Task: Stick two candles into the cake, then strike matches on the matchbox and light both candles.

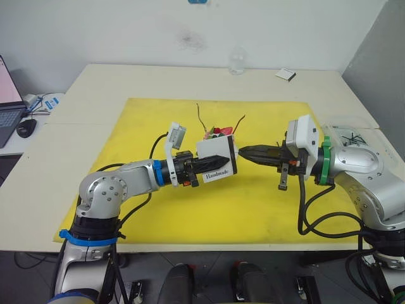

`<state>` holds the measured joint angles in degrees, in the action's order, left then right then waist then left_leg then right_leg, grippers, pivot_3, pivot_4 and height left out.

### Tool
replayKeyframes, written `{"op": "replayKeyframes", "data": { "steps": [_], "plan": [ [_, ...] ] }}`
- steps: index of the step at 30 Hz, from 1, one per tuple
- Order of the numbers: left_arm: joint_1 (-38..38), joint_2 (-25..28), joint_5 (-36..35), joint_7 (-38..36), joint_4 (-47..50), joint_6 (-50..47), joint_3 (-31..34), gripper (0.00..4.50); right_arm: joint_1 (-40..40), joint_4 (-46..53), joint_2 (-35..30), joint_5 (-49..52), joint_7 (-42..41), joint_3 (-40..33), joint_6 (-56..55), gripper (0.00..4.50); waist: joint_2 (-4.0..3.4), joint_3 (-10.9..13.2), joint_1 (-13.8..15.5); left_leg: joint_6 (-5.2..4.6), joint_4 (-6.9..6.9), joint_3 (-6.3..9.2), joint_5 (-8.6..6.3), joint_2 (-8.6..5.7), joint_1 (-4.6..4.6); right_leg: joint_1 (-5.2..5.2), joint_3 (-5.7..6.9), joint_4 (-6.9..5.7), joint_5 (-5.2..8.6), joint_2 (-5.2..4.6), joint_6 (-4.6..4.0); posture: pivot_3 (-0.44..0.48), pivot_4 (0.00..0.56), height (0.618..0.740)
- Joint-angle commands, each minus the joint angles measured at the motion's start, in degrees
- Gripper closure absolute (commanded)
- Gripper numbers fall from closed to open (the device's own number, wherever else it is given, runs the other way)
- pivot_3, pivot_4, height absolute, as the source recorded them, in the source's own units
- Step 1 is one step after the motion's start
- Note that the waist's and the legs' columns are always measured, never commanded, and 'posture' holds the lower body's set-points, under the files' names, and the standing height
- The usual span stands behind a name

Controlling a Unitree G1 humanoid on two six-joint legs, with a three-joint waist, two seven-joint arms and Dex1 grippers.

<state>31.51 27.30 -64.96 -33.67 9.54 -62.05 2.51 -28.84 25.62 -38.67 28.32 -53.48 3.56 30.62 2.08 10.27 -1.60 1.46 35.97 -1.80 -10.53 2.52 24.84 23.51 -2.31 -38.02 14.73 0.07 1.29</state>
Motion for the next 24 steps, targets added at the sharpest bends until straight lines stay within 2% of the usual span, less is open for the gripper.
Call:
{"op": "replayKeyframes", "data": {
  "steps": [1,20,24],
  "plan": [
    [1.52,-0.30,-0.21,-1.41,0.74,0.01,0.99,4.50,-0.63,1.34,-0.33,-0.21,0.10,-0.04,-0.45,4.48,0.00,0.00,0.00,0.00,0.00,-0.02,0.00,0.00,0.00,0.00,-0.01,0.00,0.00,0.00,0.00,0.000,0.150,0.740],
    [1.49,-1.45,-3.08,-0.88,2.96,-2.71,2.48,4.50,-0.69,-2.15,-1.06,-5.25,-0.51,2.88,-1.81,4.48,0.00,0.00,0.00,0.00,0.02,-0.01,0.00,0.00,0.00,0.00,-0.02,-0.03,-0.01,0.00,0.01,0.000,0.150,0.740],
    [6.33,-2.61,-7.62,2.53,-1.83,-3.46,7.37,4.50,1.56,-1.18,-6.02,-6.52,-4.10,5.12,0.62,4.48,0.00,0.00,0.02,0.00,0.04,-0.01,0.00,-0.01,0.00,0.00,-0.01,-0.04,-0.01,0.00,0.01,0.000,0.150,0.740]
  ]
}}
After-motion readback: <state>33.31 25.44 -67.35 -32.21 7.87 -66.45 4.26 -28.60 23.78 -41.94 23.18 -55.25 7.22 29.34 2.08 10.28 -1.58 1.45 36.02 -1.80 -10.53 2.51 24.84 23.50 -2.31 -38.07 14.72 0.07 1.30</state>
